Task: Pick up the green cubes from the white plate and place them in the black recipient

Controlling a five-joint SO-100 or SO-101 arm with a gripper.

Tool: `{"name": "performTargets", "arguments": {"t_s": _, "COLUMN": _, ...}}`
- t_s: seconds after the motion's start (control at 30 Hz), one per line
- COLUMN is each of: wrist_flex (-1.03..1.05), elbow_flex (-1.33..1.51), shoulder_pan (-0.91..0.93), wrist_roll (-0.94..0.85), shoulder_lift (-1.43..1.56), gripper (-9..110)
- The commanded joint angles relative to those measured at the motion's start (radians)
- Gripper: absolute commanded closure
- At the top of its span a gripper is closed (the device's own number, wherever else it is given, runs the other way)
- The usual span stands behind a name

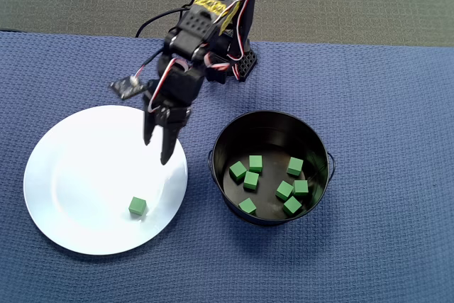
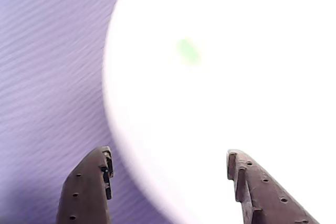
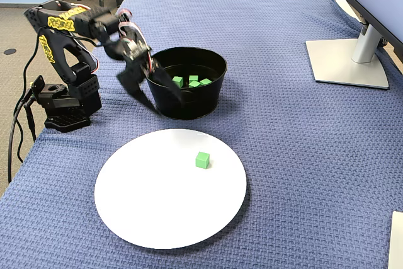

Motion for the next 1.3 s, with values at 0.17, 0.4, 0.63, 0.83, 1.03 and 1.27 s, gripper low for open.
{"name": "performTargets", "arguments": {"t_s": 0.17, "wrist_flex": -0.393, "elbow_flex": 0.048, "shoulder_pan": 0.049, "wrist_roll": -0.321, "shoulder_lift": -0.137, "gripper": 84}}
{"name": "performTargets", "arguments": {"t_s": 0.4, "wrist_flex": -0.414, "elbow_flex": 0.034, "shoulder_pan": 0.026, "wrist_roll": -0.330, "shoulder_lift": -0.186, "gripper": 84}}
{"name": "performTargets", "arguments": {"t_s": 0.63, "wrist_flex": -0.456, "elbow_flex": -0.005, "shoulder_pan": 0.040, "wrist_roll": -0.339, "shoulder_lift": -0.278, "gripper": 84}}
{"name": "performTargets", "arguments": {"t_s": 0.83, "wrist_flex": -0.505, "elbow_flex": 0.008, "shoulder_pan": 0.031, "wrist_roll": -0.364, "shoulder_lift": -0.327, "gripper": 84}}
{"name": "performTargets", "arguments": {"t_s": 1.03, "wrist_flex": -0.509, "elbow_flex": -0.043, "shoulder_pan": 0.008, "wrist_roll": -0.319, "shoulder_lift": -0.383, "gripper": 84}}
{"name": "performTargets", "arguments": {"t_s": 1.27, "wrist_flex": -0.480, "elbow_flex": -0.150, "shoulder_pan": 0.032, "wrist_roll": -0.282, "shoulder_lift": -0.489, "gripper": 84}}
